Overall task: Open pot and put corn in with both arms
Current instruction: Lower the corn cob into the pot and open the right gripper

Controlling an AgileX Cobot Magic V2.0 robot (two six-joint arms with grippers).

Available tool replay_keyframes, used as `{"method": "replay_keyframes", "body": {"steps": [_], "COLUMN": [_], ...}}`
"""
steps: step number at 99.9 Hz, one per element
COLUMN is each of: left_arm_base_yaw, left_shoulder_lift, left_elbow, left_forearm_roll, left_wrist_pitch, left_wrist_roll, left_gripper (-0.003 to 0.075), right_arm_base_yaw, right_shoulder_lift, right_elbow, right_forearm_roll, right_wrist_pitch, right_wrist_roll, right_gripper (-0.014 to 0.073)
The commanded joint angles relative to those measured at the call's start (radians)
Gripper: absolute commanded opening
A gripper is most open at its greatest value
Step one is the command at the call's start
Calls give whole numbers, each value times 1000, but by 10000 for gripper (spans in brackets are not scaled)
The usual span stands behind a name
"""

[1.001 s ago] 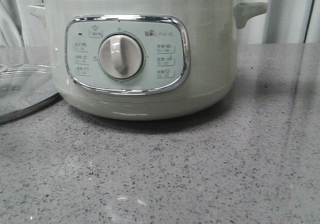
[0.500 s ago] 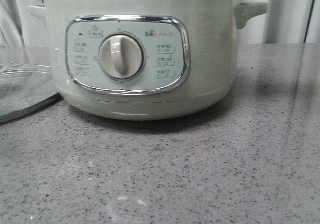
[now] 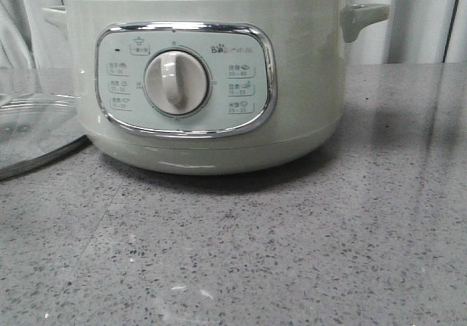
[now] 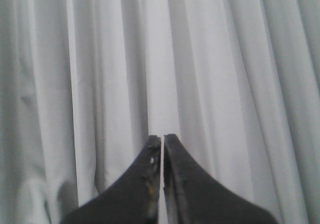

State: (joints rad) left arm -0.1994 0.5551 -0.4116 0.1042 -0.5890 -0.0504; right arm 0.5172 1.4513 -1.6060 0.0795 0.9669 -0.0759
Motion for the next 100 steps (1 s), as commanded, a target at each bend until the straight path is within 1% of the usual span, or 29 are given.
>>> {"method": "replay_keyframes", "body": {"steps": [1,15,32,44,59,73,87,100], "left_arm_base_yaw": [0,0,0,0,0,0,0,0], "left_shoulder_lift": [-20,-66,-144,-214,-307,-384,-451,-512], "left_elbow": [-28,-28,-28,-28,-28,-26,11,68], "left_forearm_roll": [-5,-5,-5,-17,-21,-23,-49,-80], "left_wrist_pitch": [-11,68,160,257,384,501,536,536], "left_wrist_roll": [-3,-11,-10,-10,-10,-10,-10,-10], "left_gripper": [-20,-20,-20,-20,-20,-20,-20,-20], "right_arm_base_yaw": [-1,-1,-1,-1,-1,-1,-16,-53], "right_shoulder_lift": [-65,-119,-225,-325,-490,-646,-794,-923], "right_elbow": [-25,12,149,321,593,819,991,1105], "right_forearm_roll": [-15,-24,-51,-80,-126,-164,-166,-166], "right_wrist_pitch": [-54,-102,-231,-387,-683,-874,-979,-1014], "right_wrist_roll": [-25,-42,-42,-42,-42,-42,-42,-42], "right_gripper": [-70,-70,-70,-70,-69,-69,-69,-69]}}
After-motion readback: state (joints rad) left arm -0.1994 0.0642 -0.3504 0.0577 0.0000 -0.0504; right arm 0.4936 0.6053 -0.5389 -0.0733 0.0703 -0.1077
